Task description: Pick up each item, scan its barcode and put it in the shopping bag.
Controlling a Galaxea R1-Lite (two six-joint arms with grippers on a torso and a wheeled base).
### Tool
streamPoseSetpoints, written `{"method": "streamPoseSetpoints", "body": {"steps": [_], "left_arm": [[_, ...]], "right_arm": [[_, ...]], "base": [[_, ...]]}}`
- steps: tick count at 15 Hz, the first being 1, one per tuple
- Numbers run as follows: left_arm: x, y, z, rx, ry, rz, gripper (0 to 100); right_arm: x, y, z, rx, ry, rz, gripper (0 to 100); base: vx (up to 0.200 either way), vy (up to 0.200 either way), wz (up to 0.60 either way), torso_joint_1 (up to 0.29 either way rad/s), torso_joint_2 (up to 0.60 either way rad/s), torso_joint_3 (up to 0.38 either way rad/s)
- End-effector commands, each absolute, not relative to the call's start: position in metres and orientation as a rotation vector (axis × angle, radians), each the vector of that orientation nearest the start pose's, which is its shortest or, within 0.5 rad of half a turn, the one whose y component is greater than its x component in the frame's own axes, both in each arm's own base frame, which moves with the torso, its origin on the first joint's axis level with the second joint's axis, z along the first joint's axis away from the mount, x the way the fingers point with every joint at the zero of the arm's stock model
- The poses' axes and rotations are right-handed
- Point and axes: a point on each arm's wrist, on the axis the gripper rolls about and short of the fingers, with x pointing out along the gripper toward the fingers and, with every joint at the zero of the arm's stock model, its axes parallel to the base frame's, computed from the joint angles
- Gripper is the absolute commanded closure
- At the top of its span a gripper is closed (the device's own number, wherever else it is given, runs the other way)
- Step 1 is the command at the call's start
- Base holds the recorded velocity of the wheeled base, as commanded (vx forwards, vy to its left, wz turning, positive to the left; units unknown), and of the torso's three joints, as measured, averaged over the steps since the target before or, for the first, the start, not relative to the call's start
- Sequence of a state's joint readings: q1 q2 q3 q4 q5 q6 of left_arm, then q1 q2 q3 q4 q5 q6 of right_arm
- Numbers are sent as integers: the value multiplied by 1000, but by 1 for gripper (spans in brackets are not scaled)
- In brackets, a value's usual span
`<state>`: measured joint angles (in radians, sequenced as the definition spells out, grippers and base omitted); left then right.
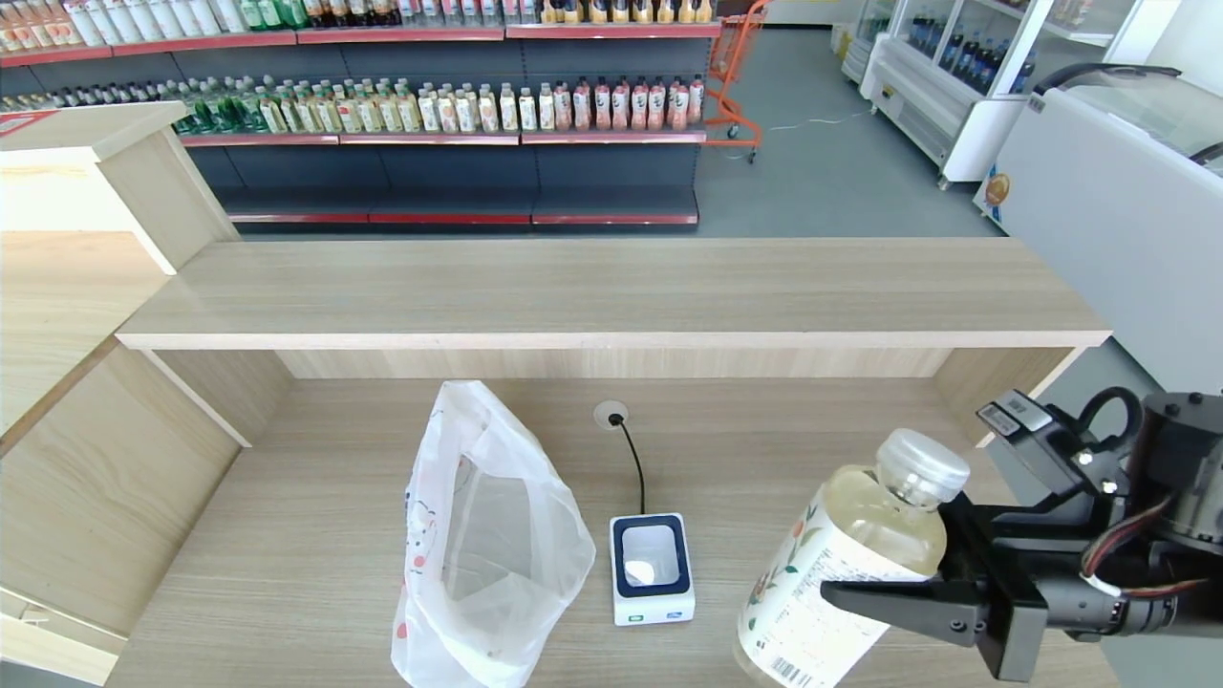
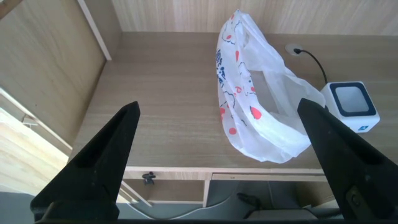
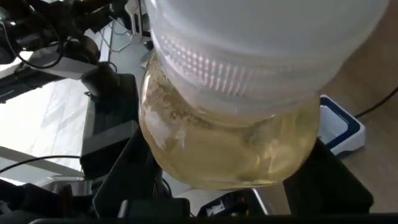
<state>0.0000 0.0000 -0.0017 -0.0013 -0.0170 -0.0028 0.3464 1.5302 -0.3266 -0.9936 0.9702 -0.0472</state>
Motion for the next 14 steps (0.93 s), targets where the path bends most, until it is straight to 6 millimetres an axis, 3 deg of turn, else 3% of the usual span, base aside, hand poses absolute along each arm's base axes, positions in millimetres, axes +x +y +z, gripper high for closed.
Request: {"method": "streamPoseSetpoints", "body": {"steps": [1,3,7,11,14], "left_arm": [[-23,0,76,-3,-3,-17,0],[-23,0,76,-3,-3,-17,0],[-23,0,76,-3,-3,-17,0],[-23,0,76,-3,-3,-17,0],[-23,0,76,-3,-3,-17,0]], "right_arm": [[232,72,116,-68,190,1215,100],[260,69,95,-193,139,1200,100],[305,83,65,-355,-63,1247,100],[325,90,37,-512,-244,1370,100],[342,103,28,-579,-403,1464,100]], "base": [[0,0,0,0,0,0],[0,0,0,0,0,0],[0,0,0,0,0,0],[0,0,0,0,0,0],[0,0,0,0,0,0]]}}
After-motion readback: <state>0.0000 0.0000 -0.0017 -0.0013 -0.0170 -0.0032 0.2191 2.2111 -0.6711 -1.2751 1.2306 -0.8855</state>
